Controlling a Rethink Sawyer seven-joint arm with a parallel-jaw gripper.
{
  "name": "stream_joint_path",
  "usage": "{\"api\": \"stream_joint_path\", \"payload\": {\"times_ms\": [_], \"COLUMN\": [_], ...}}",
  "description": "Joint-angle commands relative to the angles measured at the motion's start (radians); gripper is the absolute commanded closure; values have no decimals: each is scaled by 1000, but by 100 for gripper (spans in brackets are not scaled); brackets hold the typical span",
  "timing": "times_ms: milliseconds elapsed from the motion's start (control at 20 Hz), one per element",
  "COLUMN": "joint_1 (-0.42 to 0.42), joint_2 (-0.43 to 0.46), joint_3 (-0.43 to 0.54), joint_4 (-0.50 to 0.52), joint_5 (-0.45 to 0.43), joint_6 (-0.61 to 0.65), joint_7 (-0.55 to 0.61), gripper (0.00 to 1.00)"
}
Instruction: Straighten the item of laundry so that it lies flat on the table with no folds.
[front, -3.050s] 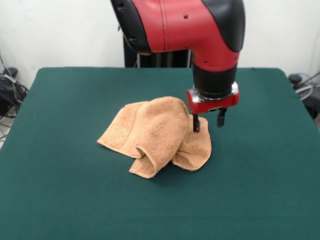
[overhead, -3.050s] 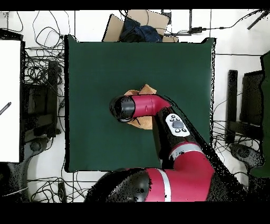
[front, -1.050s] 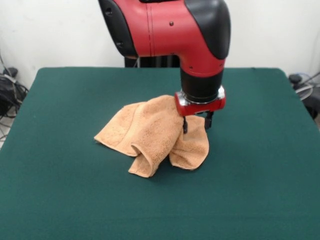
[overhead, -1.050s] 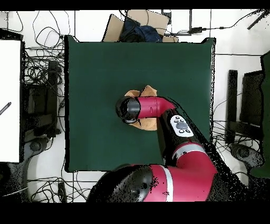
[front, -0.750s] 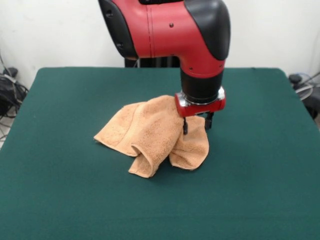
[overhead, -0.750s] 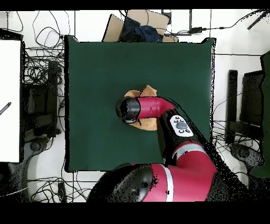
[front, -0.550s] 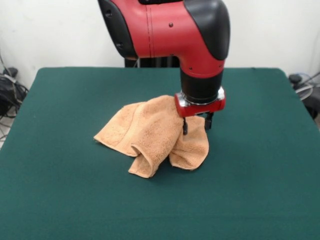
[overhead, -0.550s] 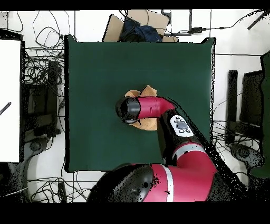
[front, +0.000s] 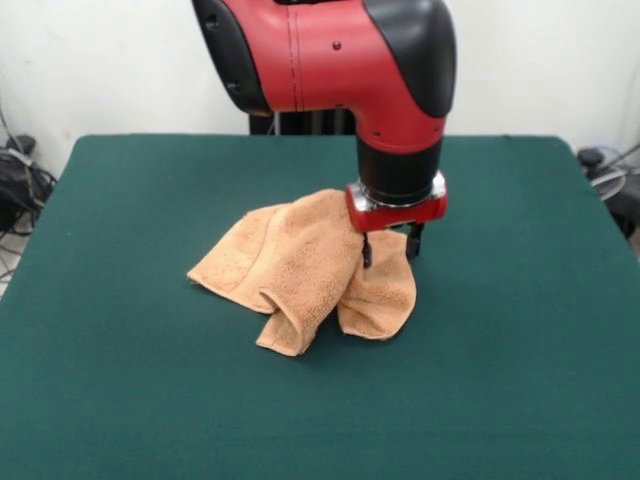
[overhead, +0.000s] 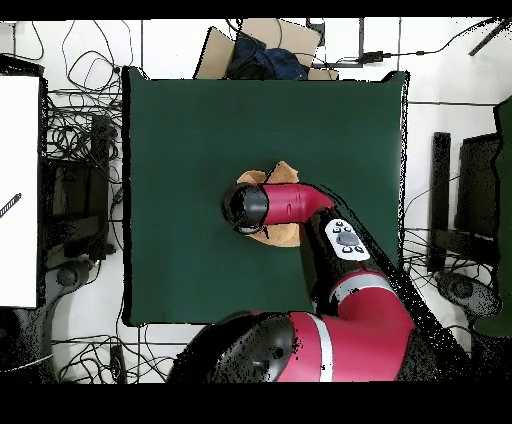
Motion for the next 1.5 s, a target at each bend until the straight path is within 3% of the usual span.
{"api": "stream_joint_path", "payload": {"times_ms": [50,1500], "joint_1": [-17,-24], "joint_2": [-9,-8], "joint_3": [21,29], "joint_4": [26,38], "joint_5": [-5,-1], "joint_6": [-28,-38], "joint_7": [71,74], "gripper": [0,0]}}
